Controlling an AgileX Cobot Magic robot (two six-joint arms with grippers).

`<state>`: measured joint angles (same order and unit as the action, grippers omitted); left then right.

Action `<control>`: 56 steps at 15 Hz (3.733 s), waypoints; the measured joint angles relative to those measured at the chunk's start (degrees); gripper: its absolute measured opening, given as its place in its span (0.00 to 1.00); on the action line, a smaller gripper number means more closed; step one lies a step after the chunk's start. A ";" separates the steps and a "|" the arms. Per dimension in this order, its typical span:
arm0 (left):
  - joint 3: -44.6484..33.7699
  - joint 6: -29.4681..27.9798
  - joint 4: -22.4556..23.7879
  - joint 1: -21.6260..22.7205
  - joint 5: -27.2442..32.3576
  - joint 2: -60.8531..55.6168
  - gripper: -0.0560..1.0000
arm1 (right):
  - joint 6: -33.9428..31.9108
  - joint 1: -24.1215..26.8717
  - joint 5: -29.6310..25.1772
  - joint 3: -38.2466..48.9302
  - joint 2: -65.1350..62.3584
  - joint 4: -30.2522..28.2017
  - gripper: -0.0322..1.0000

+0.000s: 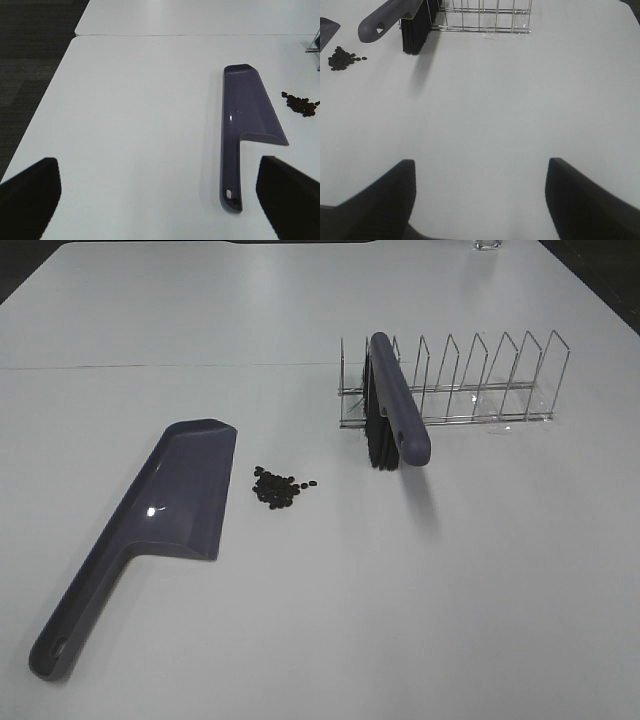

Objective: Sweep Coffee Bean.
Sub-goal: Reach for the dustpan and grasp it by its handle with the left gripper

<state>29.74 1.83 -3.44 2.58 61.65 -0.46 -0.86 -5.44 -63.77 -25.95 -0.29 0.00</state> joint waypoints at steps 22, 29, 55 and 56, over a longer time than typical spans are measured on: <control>0.00 -0.17 0.06 0.00 0.00 0.00 0.99 | 0.00 0.00 0.00 0.00 0.00 0.00 0.64; 0.00 -0.11 0.06 0.00 0.00 0.00 0.99 | 0.00 0.00 0.00 0.00 0.00 0.00 0.64; 0.00 -0.11 0.06 0.00 0.00 0.00 1.00 | 0.00 0.00 0.00 0.00 0.00 0.00 0.64; 0.00 -0.11 0.00 0.00 0.00 0.00 1.00 | 0.00 0.00 0.00 0.00 0.00 0.00 0.64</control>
<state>29.74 1.72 -3.44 2.58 61.65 -0.46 -0.86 -5.44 -63.77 -25.95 -0.29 0.00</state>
